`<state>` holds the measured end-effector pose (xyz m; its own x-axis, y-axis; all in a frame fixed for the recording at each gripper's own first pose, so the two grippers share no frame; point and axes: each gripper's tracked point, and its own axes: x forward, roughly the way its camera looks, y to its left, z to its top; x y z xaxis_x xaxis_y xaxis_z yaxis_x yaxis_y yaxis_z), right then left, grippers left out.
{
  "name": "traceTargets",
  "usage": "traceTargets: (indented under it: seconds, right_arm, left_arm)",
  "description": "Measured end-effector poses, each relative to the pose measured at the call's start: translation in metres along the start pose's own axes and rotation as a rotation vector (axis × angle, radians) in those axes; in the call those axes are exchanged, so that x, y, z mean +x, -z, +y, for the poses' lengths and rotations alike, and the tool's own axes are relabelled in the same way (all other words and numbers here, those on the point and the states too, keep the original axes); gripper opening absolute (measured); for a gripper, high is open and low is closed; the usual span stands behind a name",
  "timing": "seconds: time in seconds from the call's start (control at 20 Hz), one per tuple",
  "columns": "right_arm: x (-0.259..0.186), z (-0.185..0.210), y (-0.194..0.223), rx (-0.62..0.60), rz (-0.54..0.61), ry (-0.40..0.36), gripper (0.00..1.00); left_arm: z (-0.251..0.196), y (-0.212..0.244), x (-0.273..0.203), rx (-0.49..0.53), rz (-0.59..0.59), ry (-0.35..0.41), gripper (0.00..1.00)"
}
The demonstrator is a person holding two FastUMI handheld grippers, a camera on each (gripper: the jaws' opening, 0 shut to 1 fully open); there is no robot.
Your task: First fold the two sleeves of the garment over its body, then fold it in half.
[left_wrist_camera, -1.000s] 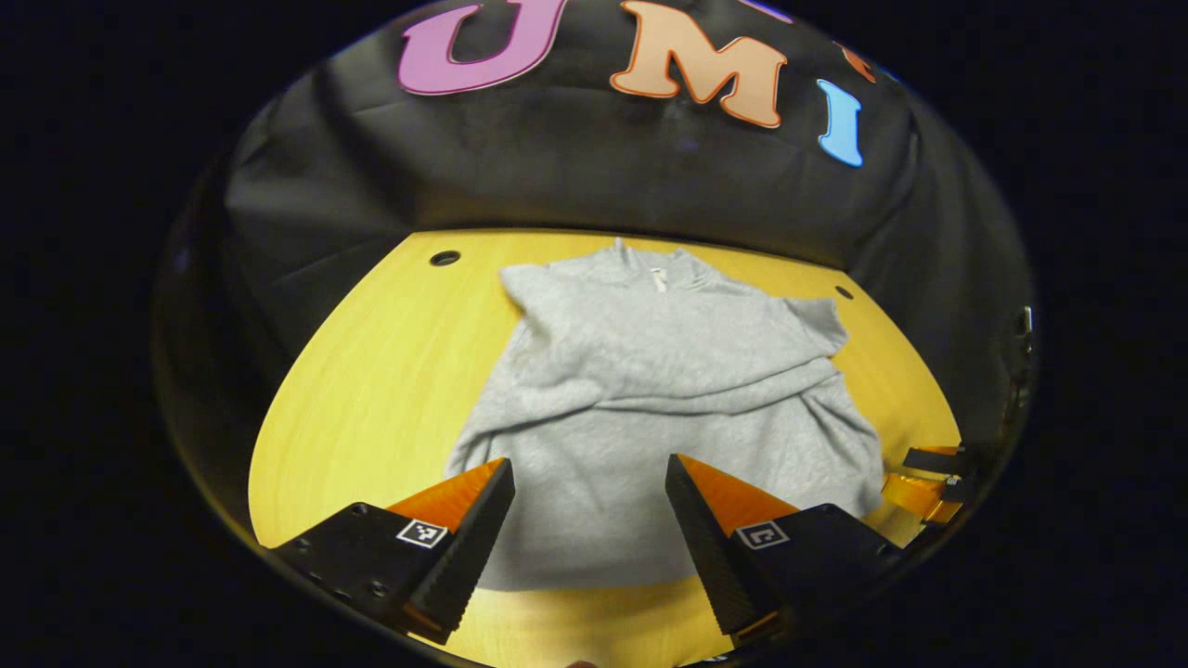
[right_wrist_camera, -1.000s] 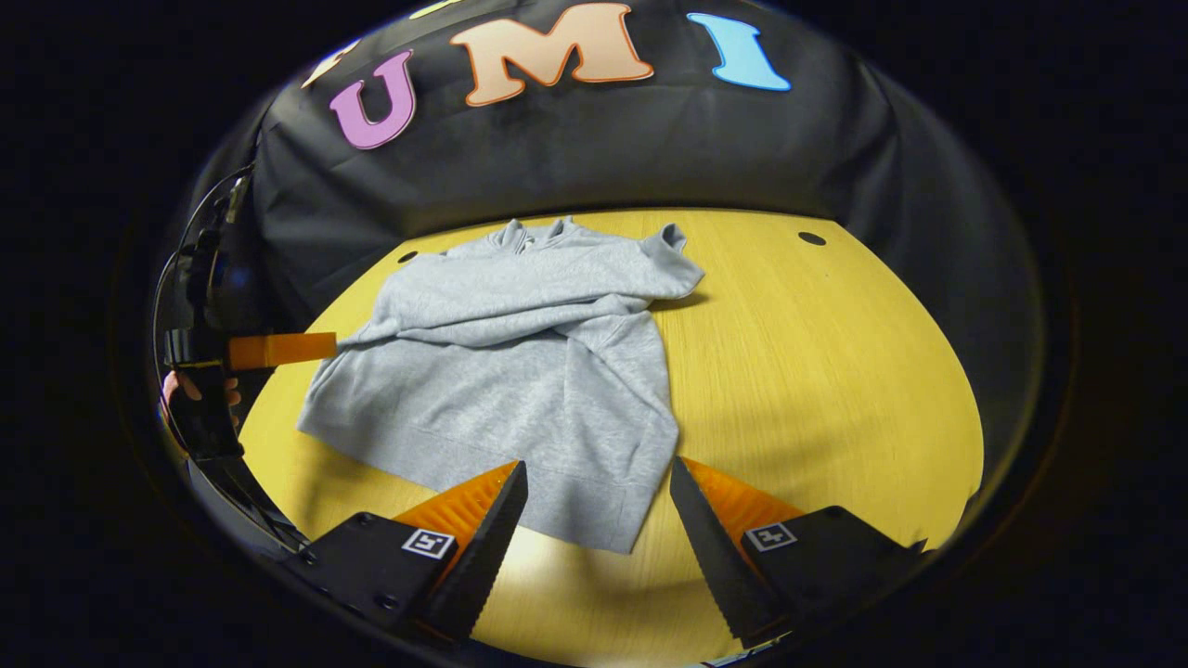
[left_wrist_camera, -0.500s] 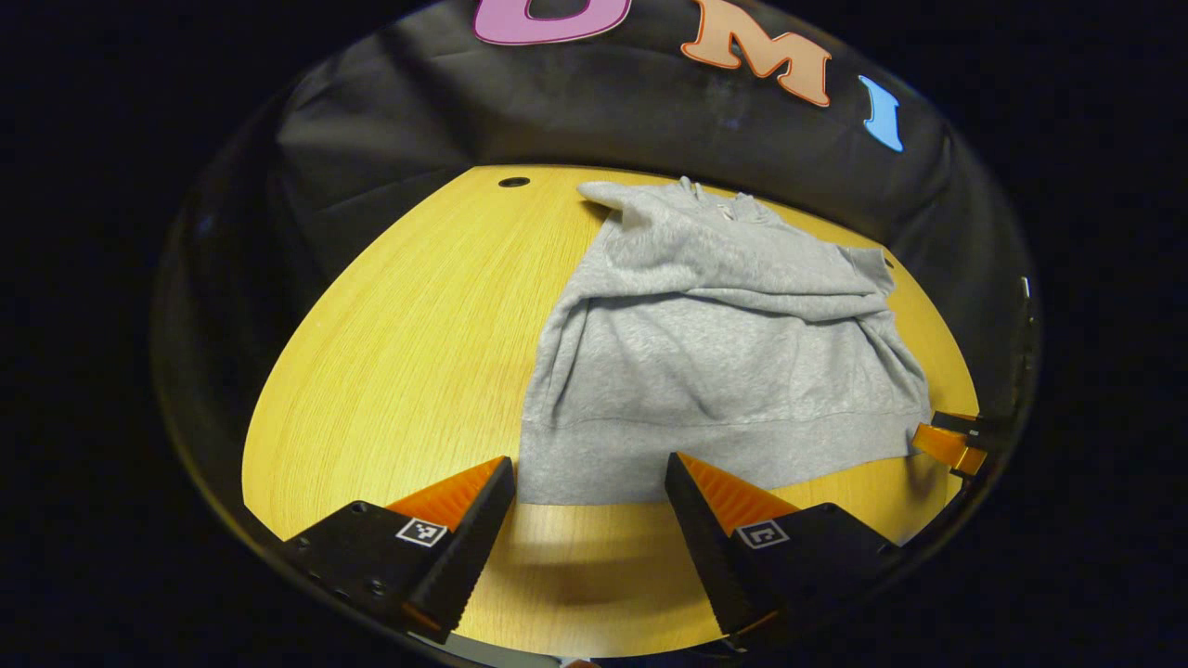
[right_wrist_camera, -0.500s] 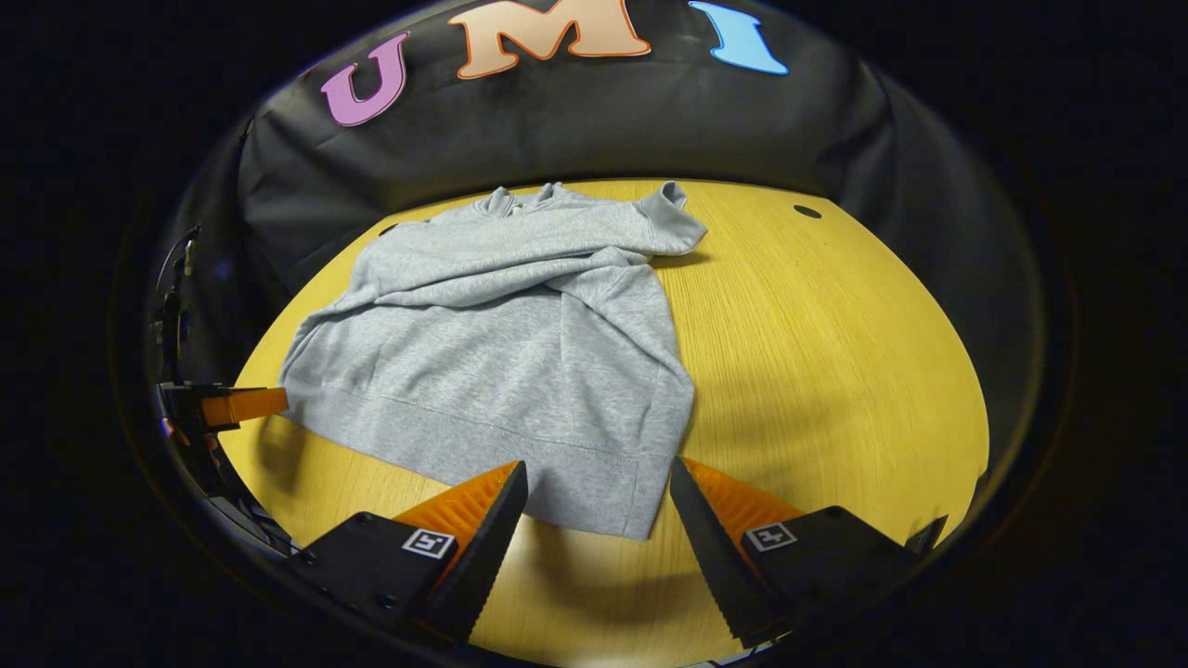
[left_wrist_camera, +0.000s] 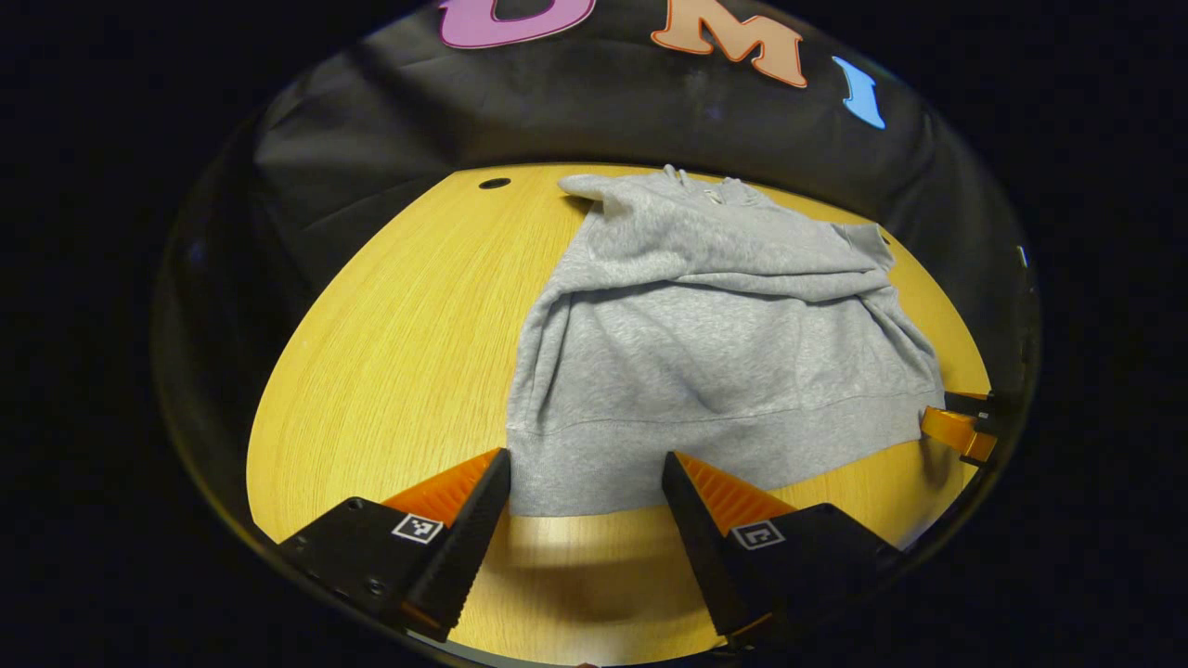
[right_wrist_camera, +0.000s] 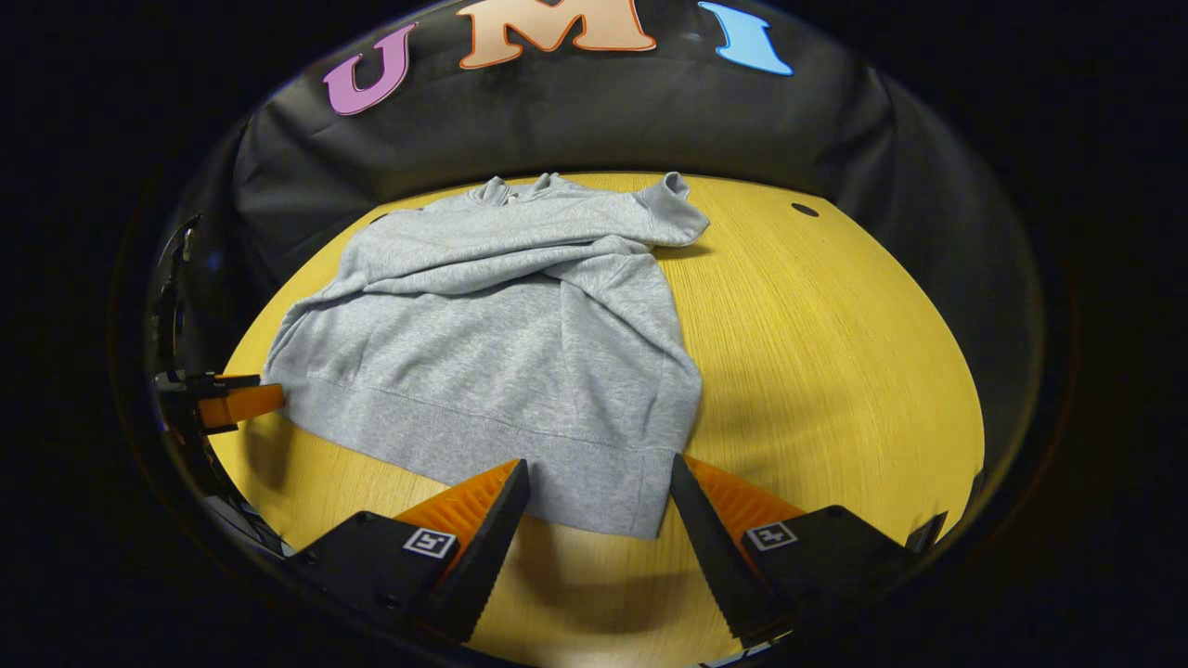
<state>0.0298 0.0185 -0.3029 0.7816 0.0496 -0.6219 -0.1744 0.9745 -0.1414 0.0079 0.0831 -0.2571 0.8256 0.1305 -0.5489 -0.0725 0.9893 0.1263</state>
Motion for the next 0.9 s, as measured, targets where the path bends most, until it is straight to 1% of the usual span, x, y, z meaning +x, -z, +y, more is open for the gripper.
traceTargets:
  seconds: [0.05, 0.1, 0.15, 0.2, 0.25, 0.3, 0.35, 0.4, 0.45, 0.5, 0.55, 0.6, 0.65, 0.7, 0.8, 0.85, 0.9]
  right_arm:
    - [0.001, 0.001, 0.001, 0.003, 0.007, -0.003, 0.97]
    - [0.001, 0.001, 0.001, 0.003, 0.013, -0.004, 0.92]
    - [0.000, 0.001, 0.001, -0.003, 0.018, -0.006, 0.93]
    - [0.000, 0.001, 0.001, -0.007, 0.023, -0.011, 0.93]
    - [0.000, 0.003, 0.001, -0.002, 0.029, -0.017, 0.87]
    - [0.001, 0.004, 0.001, 0.007, 0.032, -0.022, 0.82]
    - [0.001, 0.007, 0.002, 0.009, 0.035, -0.024, 0.68]
    - [0.000, 0.010, 0.001, 0.007, 0.037, -0.032, 0.63]
    - [0.001, 0.016, 0.002, 0.017, 0.047, -0.048, 0.50]
    - [0.001, 0.020, 0.002, 0.035, 0.049, -0.052, 0.37]
    - [-0.001, 0.020, 0.003, 0.035, 0.051, -0.047, 0.24]
    - [0.000, 0.020, 0.002, 0.023, 0.044, -0.048, 0.17]
    - [0.000, 0.021, 0.002, 0.020, 0.041, -0.048, 0.17]
    - [-0.002, 0.021, 0.002, 0.018, 0.040, -0.047, 0.13]
    - [0.001, 0.022, 0.003, 0.024, 0.046, -0.043, 0.12]
    - [-0.001, 0.021, 0.002, 0.016, 0.046, -0.039, 0.07]
    - [-0.002, 0.021, 0.001, 0.009, 0.042, -0.032, 0.07]
  left_arm:
    - [0.000, 0.000, 0.001, -0.004, -0.008, 0.002, 0.95]
    - [0.001, 0.001, 0.001, -0.006, -0.010, 0.004, 0.95]
    - [0.000, 0.001, 0.001, -0.008, -0.014, 0.009, 0.94]
    - [-0.001, -0.001, 0.002, -0.008, -0.023, 0.015, 0.90]
    - [-0.004, -0.001, 0.003, -0.004, -0.026, 0.023, 0.86]
    - [-0.008, -0.002, 0.004, 0.008, -0.032, 0.038, 0.76]
    - [-0.012, -0.004, 0.004, 0.014, -0.037, 0.055, 0.72]
    - [-0.015, -0.004, 0.007, 0.018, -0.039, 0.068, 0.57]
    - [-0.019, -0.005, 0.007, 0.025, -0.046, 0.088, 0.50]
    - [-0.024, -0.007, 0.008, 0.022, -0.050, 0.105, 0.36]
    - [-0.025, -0.007, 0.007, 0.011, -0.055, 0.115, 0.28]
    - [-0.027, -0.007, 0.007, 0.003, -0.059, 0.130, 0.17]
    - [-0.027, -0.007, 0.008, -0.004, -0.060, 0.132, 0.12]
    - [-0.028, -0.007, 0.009, -0.007, -0.060, 0.139, 0.07]
    - [-0.029, -0.008, 0.009, -0.001, -0.053, 0.149, 0.05]
    - [-0.029, -0.007, 0.009, 0.006, -0.046, 0.150, 0.02]
    - [-0.029, -0.008, 0.009, 0.013, -0.048, 0.145, 0.01]
